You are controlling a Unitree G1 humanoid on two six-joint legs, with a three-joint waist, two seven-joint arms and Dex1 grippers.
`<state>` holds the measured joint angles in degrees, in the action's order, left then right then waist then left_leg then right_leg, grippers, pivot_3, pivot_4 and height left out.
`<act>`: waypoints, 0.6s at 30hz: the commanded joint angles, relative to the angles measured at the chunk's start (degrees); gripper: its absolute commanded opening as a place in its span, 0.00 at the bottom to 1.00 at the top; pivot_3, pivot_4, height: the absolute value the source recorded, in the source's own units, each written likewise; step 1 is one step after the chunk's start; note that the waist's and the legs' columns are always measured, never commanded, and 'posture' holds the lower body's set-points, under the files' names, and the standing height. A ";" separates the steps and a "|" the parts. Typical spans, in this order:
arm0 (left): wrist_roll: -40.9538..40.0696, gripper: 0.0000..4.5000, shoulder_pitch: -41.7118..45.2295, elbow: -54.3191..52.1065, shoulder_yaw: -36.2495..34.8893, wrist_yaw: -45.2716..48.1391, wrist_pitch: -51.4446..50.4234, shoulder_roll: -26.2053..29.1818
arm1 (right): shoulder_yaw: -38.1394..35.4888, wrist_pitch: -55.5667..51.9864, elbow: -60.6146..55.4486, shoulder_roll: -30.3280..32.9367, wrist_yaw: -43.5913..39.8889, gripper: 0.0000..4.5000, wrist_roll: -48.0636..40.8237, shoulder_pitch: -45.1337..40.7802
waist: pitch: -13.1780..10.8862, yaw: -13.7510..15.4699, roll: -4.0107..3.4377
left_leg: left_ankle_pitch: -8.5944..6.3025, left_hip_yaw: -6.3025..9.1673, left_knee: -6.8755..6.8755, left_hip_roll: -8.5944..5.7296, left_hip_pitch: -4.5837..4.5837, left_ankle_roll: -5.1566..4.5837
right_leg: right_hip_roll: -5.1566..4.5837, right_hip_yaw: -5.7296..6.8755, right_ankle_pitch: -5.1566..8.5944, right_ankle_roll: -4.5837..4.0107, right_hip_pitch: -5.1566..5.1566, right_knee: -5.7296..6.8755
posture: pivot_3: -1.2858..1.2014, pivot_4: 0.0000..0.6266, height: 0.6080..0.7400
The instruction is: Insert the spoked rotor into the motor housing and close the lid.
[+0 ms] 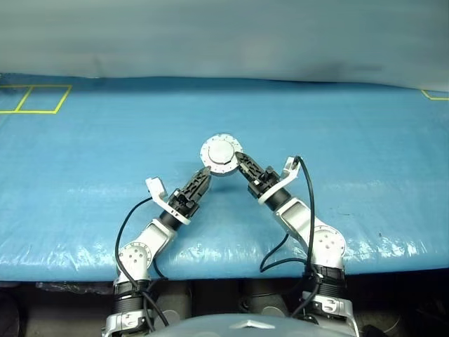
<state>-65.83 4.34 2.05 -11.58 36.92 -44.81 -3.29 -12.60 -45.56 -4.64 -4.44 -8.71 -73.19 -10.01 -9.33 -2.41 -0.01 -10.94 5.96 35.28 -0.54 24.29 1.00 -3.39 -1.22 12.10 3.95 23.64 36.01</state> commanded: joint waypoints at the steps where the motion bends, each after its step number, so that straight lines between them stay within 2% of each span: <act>1: -0.98 1.00 1.08 -1.78 0.37 2.71 0.52 -0.35 | 2.83 -0.32 -3.46 -2.87 -2.68 0.28 -1.95 0.34 | 0.00 -0.03 -0.01 | 0.00 0.00 0.00 0.00 0.00 0.00 | 0.00 0.00 0.00 -0.01 0.01 0.00 | 0.52 0.24 1.00; 18: 5.41 1.00 6.43 7.20 -0.81 1.23 5.34 -1.15 | 7.20 -3.75 -7.83 0.02 -8.40 0.28 -2.30 1.97 | 0.00 -0.21 -0.01 | 0.00 -0.01 0.06 0.00 0.02 0.00 | 0.01 -0.01 -0.02 0.00 0.02 0.01 | 0.52 0.24 1.00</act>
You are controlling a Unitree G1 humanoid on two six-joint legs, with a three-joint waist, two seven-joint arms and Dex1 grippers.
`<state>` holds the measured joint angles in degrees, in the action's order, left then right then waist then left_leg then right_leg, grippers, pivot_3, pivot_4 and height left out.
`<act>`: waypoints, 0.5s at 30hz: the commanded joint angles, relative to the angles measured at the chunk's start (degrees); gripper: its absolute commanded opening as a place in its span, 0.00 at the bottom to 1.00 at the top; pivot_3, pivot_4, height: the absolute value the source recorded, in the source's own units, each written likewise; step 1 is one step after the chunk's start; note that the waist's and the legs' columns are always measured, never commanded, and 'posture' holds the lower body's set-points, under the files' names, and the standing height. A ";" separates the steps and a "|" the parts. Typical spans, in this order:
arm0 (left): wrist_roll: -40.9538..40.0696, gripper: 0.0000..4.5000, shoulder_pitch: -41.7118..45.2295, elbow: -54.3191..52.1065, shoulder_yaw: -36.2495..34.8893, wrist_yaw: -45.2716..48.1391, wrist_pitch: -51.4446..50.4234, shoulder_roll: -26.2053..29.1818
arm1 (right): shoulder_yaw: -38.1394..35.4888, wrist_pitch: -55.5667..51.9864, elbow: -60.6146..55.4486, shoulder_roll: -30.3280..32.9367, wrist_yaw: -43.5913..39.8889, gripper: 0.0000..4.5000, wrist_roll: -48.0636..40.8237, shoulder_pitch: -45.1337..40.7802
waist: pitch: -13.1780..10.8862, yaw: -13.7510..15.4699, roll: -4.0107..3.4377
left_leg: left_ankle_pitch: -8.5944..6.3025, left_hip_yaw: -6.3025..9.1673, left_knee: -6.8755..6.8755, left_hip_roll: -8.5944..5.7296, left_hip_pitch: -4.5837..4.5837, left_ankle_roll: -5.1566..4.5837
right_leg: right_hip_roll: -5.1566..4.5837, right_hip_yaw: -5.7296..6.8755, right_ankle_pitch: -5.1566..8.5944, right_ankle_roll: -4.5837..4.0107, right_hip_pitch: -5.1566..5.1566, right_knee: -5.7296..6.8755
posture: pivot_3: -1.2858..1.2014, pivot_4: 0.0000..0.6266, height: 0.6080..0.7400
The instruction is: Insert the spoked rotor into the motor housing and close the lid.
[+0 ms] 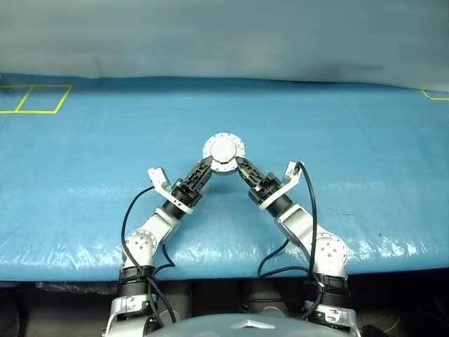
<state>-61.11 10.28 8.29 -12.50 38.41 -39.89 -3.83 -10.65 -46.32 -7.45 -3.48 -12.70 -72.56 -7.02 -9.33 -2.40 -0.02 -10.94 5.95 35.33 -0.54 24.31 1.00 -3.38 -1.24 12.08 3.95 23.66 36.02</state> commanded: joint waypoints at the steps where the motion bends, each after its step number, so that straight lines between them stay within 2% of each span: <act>1: 0.85 1.00 0.52 1.32 -0.11 -0.34 0.54 -0.63 | 5.24 -3.09 -5.02 -0.88 -4.57 0.28 -2.88 -0.99 | 0.00 -0.33 0.00 | 0.00 0.00 -0.02 0.01 0.00 0.00 | 0.01 0.00 0.00 0.00 0.01 0.01 | 0.52 0.24 1.00; 11: 2.91 1.00 0.04 1.76 0.92 0.95 1.82 -0.88 | 5.69 -3.55 -4.92 -0.42 -5.66 0.28 -2.47 -0.71 | 0.00 0.29 0.00 | -0.01 0.05 0.29 -0.03 0.11 -0.02 | 0.01 0.00 -0.05 0.06 -0.06 0.03 | 0.52 0.24 1.00; 15: 2.02 0.80 -0.62 1.37 -0.02 3.35 2.82 -1.49 | 5.59 -3.07 -4.50 -0.55 -5.12 0.28 -1.48 -0.66 | 0.00 0.25 0.00 | -0.01 0.05 0.28 -0.02 0.11 -0.02 | 0.02 0.00 -0.06 0.04 -0.05 0.04 | 0.52 0.24 1.00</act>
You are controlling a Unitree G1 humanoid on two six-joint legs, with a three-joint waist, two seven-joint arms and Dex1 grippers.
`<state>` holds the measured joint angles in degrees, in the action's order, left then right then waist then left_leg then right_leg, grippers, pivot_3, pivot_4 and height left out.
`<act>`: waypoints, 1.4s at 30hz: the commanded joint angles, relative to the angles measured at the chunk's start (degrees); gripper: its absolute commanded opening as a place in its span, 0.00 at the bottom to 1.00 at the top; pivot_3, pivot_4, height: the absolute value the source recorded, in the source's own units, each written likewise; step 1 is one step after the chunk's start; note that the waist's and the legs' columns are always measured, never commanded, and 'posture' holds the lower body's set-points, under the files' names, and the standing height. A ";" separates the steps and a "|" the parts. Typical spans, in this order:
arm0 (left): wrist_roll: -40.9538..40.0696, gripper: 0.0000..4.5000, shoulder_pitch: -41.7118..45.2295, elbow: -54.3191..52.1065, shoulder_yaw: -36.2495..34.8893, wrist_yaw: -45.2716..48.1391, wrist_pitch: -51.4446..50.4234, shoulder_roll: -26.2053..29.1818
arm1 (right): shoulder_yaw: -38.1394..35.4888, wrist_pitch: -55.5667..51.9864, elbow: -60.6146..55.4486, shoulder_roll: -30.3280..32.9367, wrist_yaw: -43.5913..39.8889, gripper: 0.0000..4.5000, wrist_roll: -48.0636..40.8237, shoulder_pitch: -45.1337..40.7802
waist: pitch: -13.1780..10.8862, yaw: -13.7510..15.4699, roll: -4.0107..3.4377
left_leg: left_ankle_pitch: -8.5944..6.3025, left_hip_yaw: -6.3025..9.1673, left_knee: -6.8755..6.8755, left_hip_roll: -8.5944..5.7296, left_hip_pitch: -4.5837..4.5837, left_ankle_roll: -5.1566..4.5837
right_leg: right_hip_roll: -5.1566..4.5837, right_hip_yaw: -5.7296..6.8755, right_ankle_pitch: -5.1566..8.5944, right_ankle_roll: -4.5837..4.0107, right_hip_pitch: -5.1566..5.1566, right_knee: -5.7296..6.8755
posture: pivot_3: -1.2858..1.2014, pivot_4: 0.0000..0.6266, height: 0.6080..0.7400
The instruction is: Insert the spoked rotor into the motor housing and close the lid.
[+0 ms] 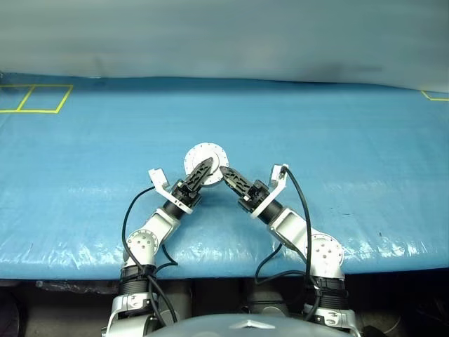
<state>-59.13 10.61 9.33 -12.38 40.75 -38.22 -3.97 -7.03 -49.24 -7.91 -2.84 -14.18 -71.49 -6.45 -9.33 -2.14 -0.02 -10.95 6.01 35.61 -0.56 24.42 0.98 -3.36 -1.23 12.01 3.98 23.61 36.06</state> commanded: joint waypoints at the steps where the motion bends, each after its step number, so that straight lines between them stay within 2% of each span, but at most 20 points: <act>1: 0.07 0.73 -1.00 0.23 -0.17 1.17 1.17 -1.38 | 2.03 -0.12 -4.04 -1.16 -3.66 0.28 -2.17 -1.21 | 0.00 0.00 0.00 | 0.00 0.00 0.00 0.00 0.00 0.00 | 0.00 0.00 0.00 0.00 0.00 0.00 | 0.52 0.24 1.00; 3: 0.12 0.61 -0.98 0.43 -0.34 0.97 1.34 -1.57 | 2.01 0.02 -4.00 -1.16 -3.76 0.28 -1.62 -1.11 | 0.00 0.00 0.00 | 0.00 0.00 -0.01 0.00 0.01 0.00 | 0.00 0.00 0.00 0.00 0.02 0.00 | 0.52 0.24 1.00; 13: -0.23 0.61 -1.37 0.41 -0.87 -3.66 1.92 -2.43 | 2.46 1.62 -3.25 -0.48 -4.63 0.28 1.85 -1.31 | 0.00 -0.01 0.00 | 0.00 0.00 0.02 0.00 0.01 0.00 | 0.00 0.00 -0.01 0.01 -0.01 0.00 | 0.52 0.24 1.00; 20: 1.22 0.61 -2.17 -0.29 -2.05 -7.33 6.43 -3.17 | 5.54 9.42 -3.84 0.57 -6.82 0.78 13.97 -2.14 | 0.00 -0.04 0.00 | 0.00 -0.01 0.04 0.00 -0.01 0.00 | 0.00 -0.01 -0.02 0.02 -0.01 0.03 | 0.52 0.24 1.00; 25: 7.36 0.61 0.74 2.81 -6.24 -16.87 20.03 -4.81 | 5.10 16.24 -1.83 -1.25 -5.08 0.78 20.66 -2.50 | 0.02 0.02 0.02 | 0.01 -0.03 0.04 0.03 -0.08 0.01 | 0.03 -0.01 -0.05 0.01 -0.03 0.05 | 0.52 0.24 1.00; 28: 10.88 0.61 4.48 6.69 -10.79 -26.46 30.22 -3.89 | 7.15 17.16 -2.03 1.49 -6.86 0.78 25.06 -1.69 | 0.03 0.19 0.04 | 0.02 -0.02 0.05 0.03 -0.23 0.03 | 0.03 -0.01 -0.05 0.00 -0.19 0.06 | 0.52 0.24 1.00; 30: 10.50 0.61 7.26 8.66 -14.69 -29.87 34.66 -2.81 | 7.65 17.16 -2.48 2.58 -7.95 0.78 25.81 -1.00 | 0.05 0.05 0.08 | 0.03 -0.05 0.10 0.03 -0.24 0.04 | 0.02 -0.02 -0.11 -0.02 -0.21 0.06 | 0.52 0.24 1.00; 35: 10.47 0.61 13.01 13.81 -19.53 -36.16 38.13 0.48 | 8.28 17.06 -3.08 3.30 -9.73 0.78 26.39 -0.07 | 0.06 -0.01 0.10 | 0.03 -0.07 0.04 0.04 -0.27 0.04 | 0.04 -0.03 -0.12 -0.01 -0.21 0.06 | 0.52 0.24 1.00; 38: 12.81 0.61 17.21 20.86 -21.12 -43.21 37.78 3.17 | 9.08 17.45 -2.59 2.73 -9.49 0.78 27.64 -0.16 | 0.07 0.10 0.11 | 0.03 -0.05 0.08 0.04 -0.37 0.03 | 0.06 -0.03 -0.15 0.05 -0.33 0.09 | 0.52 0.24 1.00; 41: 17.06 0.61 18.96 26.14 -20.30 -47.79 37.35 5.79 | 10.76 17.26 -2.76 3.01 -10.24 0.78 29.38 -0.04 | 0.13 -0.05 0.11 | 0.02 -0.06 0.10 0.03 -0.88 0.04 | 0.05 -0.03 -0.13 0.05 -0.85 0.07 | 0.52 0.24 1.00; 42: 18.75 0.72 18.96 26.84 -19.80 -49.20 37.64 6.38 | 10.90 17.06 -2.88 3.02 -10.33 0.79 29.47 0.05 | 0.16 -0.20 0.10 | 0.02 -0.06 0.10 0.03 -0.95 0.04 | 0.05 -0.03 -0.12 0.05 -0.91 0.07 | 0.52 0.24 1.00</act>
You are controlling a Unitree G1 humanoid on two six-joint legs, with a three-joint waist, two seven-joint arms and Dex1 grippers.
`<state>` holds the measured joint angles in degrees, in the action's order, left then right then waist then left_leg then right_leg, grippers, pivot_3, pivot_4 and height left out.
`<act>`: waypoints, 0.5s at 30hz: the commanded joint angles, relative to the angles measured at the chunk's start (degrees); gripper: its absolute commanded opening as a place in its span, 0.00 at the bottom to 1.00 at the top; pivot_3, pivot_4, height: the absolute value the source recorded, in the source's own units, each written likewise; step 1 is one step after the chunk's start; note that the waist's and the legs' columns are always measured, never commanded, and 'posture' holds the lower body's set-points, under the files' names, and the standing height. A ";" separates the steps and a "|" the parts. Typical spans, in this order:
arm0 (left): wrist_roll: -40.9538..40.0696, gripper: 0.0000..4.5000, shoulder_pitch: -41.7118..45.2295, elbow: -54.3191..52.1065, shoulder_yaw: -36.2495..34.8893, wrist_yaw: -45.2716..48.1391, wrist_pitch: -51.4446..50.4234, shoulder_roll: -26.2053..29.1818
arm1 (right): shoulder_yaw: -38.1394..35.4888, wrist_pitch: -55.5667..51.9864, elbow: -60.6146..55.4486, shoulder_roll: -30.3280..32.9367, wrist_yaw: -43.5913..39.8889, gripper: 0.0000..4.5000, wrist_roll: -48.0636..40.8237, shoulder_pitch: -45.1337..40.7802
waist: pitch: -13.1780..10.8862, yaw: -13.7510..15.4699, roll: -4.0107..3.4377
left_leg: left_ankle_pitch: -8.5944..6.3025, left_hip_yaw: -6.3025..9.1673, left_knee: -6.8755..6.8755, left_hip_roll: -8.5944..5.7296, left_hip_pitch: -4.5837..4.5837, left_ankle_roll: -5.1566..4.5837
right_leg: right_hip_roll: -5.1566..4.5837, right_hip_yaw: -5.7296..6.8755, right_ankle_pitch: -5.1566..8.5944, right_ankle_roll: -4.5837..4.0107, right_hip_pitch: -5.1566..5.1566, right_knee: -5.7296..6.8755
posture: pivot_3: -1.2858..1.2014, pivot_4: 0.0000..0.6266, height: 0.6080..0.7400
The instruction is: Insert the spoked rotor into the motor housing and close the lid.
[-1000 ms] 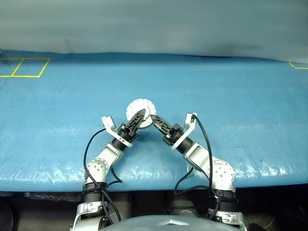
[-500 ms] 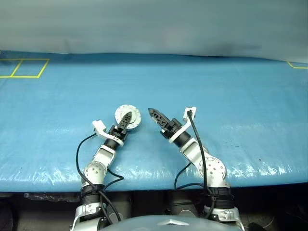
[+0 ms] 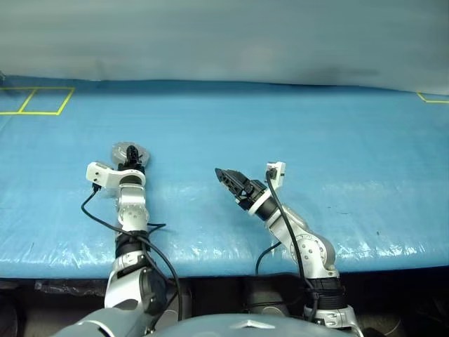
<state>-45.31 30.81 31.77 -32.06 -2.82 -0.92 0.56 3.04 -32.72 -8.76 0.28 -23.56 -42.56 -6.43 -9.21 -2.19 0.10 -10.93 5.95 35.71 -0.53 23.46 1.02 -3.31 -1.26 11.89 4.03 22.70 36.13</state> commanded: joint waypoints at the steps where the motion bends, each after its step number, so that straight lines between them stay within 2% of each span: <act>1: 6.16 0.77 -1.40 4.64 -0.61 -7.55 1.99 2.09 | 0.76 0.33 -2.12 -0.12 -0.88 0.79 0.55 0.09 | 0.05 -0.34 -0.03 | 0.00 0.00 0.00 0.00 -0.05 0.00 | 0.00 -0.01 0.00 0.00 -0.03 0.00 | 0.52 0.24 1.00; 4: 10.99 0.97 -2.96 3.53 -1.79 -14.24 7.40 3.09 | -0.21 -0.83 -2.17 -0.08 -0.36 0.79 -0.42 0.00 | 0.21 -1.03 -0.07 | -0.01 -0.02 -0.03 0.01 -0.14 0.01 | -0.02 -0.04 0.00 0.00 -0.08 0.01 | 0.52 0.24 1.00; 5: 12.66 0.99 -3.95 2.31 -2.48 -16.91 9.22 3.51 | -0.58 -1.11 -2.04 0.05 -0.23 0.79 -0.61 -0.20 | 0.22 -1.36 -0.06 | -0.01 -0.08 -0.11 0.01 -0.21 0.02 | -0.02 -0.12 -0.01 -0.01 -0.08 0.00 | 0.52 0.24 1.00; 11: 22.38 0.99 -8.53 -4.03 -3.91 -28.48 16.29 5.73 | -2.41 -4.22 -0.70 0.50 1.51 0.79 -1.10 -1.36 | 0.19 -1.50 0.00 | -0.04 -0.29 -0.68 0.12 -0.58 0.07 | 0.08 -0.35 -0.03 0.05 0.04 0.05 | 0.52 0.24 1.00; 15: 28.91 0.99 -10.74 -12.62 2.83 -25.14 17.01 5.00 | -2.79 0.20 -1.39 0.87 -0.05 0.79 2.26 -1.61 | 0.10 0.38 0.18 | -0.05 -0.18 -0.60 0.09 -0.32 0.14 | 0.08 -0.26 0.02 0.07 0.09 0.02 | 0.52 0.24 1.00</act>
<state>-19.61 19.28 24.52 -33.22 -30.12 14.47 5.78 0.11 -35.54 -8.28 1.32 -22.52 -41.31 -7.07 -9.11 -1.80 0.27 -10.97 5.85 35.23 -0.47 23.33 1.17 -3.22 -1.47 11.97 3.97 22.84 36.09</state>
